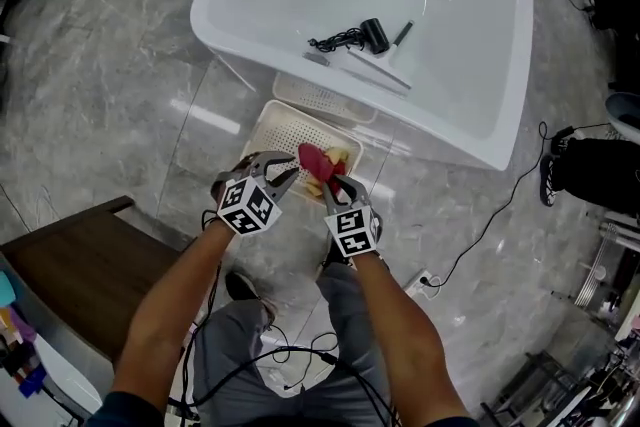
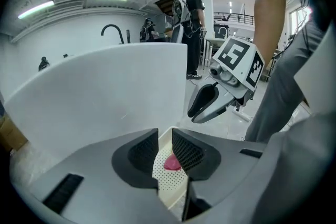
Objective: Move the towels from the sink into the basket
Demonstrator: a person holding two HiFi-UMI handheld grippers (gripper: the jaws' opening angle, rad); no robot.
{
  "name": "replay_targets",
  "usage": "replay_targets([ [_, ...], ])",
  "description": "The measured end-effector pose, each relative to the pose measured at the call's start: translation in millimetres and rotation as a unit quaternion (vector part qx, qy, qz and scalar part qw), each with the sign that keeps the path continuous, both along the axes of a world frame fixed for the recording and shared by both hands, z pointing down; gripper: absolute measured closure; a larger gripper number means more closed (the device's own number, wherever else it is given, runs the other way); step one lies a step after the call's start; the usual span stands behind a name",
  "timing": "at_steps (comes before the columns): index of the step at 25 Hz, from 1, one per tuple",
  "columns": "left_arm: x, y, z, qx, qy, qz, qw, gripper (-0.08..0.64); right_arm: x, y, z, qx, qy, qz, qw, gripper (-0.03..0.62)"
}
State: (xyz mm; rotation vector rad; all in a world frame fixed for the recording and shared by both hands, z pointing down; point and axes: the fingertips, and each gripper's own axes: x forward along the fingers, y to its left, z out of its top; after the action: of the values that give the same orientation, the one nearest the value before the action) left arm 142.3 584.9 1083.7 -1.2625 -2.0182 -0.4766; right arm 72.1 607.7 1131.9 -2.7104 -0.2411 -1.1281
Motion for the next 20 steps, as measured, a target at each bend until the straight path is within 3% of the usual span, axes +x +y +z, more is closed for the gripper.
replay_targets([
  [8,7,-5,-116,-0.026,-0.005,-0.037,0.999,0.494,16,8,-133,-0.017,0.048,0.019,0.999,0.581],
  [20,35,-52,-299,-0.08,0.001,-0.075,0.994,0.534,39,-14,-325,-0.058,0.079,0.01,0.995,0.584],
])
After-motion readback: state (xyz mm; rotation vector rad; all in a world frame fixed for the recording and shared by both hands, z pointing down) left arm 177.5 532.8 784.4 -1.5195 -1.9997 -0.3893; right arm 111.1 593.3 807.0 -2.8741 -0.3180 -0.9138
